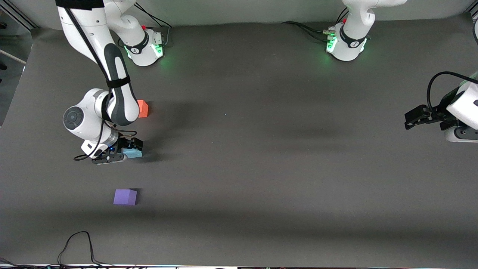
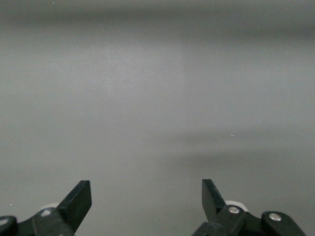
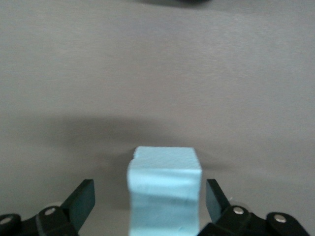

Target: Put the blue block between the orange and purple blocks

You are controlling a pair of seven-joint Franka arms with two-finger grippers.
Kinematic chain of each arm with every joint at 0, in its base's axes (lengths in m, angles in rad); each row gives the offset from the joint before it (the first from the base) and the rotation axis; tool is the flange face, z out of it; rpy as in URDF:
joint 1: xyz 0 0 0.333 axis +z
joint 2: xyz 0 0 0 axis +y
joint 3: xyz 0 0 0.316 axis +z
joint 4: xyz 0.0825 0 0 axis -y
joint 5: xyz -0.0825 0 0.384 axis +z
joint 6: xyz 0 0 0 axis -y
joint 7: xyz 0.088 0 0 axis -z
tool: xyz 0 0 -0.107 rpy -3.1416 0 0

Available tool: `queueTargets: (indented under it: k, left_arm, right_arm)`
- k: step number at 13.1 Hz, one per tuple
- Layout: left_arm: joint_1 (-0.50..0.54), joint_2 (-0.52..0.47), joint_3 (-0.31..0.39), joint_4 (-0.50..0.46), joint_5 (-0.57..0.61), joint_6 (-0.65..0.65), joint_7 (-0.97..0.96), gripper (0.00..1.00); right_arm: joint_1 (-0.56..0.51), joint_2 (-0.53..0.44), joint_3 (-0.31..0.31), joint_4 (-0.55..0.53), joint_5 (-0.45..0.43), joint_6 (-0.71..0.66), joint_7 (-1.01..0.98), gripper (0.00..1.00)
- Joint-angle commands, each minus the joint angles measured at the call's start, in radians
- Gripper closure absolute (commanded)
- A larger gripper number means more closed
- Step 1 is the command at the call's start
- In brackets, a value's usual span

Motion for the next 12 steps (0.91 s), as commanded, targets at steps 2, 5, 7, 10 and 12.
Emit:
queueTargets:
  k: [2, 5, 7, 10, 12]
  left_arm:
    - [-0.014, -0.015, 0.013, 0.006, 0.004, -0.006, 0.012, 0.00]
    - [-0.014, -0.015, 0.013, 0.006, 0.004, -0.007, 0.012, 0.00]
    - [-0.014, -0.013, 0.013, 0.005, 0.004, -0.007, 0.012, 0.00]
    - [-0.014, -0.012, 0.013, 0.005, 0.002, -0.004, 0.012, 0.00]
    - [-0.014, -0.010, 0.013, 0.005, 0.002, -0.004, 0.012, 0.00]
  right_arm:
    - [0.030, -0.067, -0.104, 0.198, -0.081, -0.296, 0.008, 0.00]
    - [0.028, -0.091, -0.123, 0.365, -0.132, -0.474, 0.050, 0.00]
    - [0.008, -0.146, -0.090, 0.434, -0.199, -0.559, 0.131, 0.00]
    - [-0.172, -0.308, 0.166, 0.456, -0.381, -0.622, 0.254, 0.00]
    - [-0.318, -0.379, 0.326, 0.456, -0.422, -0.659, 0.277, 0.00]
